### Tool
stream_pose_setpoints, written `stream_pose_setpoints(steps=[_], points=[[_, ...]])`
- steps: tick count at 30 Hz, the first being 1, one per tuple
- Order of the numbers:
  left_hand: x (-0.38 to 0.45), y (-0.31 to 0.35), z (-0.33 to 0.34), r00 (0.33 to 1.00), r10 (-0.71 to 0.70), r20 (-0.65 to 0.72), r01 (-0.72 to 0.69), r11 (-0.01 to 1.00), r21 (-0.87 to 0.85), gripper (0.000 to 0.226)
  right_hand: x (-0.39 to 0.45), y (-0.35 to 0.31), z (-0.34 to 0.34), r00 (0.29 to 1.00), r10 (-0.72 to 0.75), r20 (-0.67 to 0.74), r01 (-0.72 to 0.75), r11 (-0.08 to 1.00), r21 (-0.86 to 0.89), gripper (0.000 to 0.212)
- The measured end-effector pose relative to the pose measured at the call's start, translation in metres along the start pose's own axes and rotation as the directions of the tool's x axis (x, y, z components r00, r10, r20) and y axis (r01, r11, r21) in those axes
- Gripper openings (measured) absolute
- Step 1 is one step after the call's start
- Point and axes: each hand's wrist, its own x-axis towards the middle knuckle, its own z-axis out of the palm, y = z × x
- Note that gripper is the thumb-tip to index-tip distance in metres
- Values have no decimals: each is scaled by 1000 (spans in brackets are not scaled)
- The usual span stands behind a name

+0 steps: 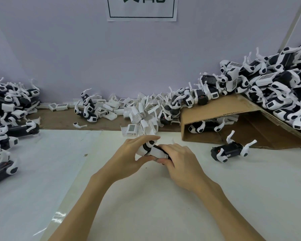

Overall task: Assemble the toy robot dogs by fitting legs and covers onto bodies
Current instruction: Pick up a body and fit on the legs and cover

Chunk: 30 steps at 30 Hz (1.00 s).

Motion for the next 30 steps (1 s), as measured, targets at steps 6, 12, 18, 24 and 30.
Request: stream_pose_setpoints(steps=[6,12,18,24,30], points=[[1,7,-4,981,-162,-108,126,951,-281,41,-1,1,-2,992,-24,-126,48,980,195,67],[4,17,-1,900,-432,-55,342,779,-525,27,-1,-3,6,974,-64,-216,83,993,80,57],[0,11,-8,957,-285,-57,261,928,-268,60,-5,4,4,988,5,-153,28,976,218,57],[2,36,11,943,-239,-230,174,946,-272,54,-1,-9,9,963,72,-260,-29,986,167,57],[3,46,26,906,-170,-387,183,983,-4,58,1,-6,4,911,-5,-412,28,998,50,64]])
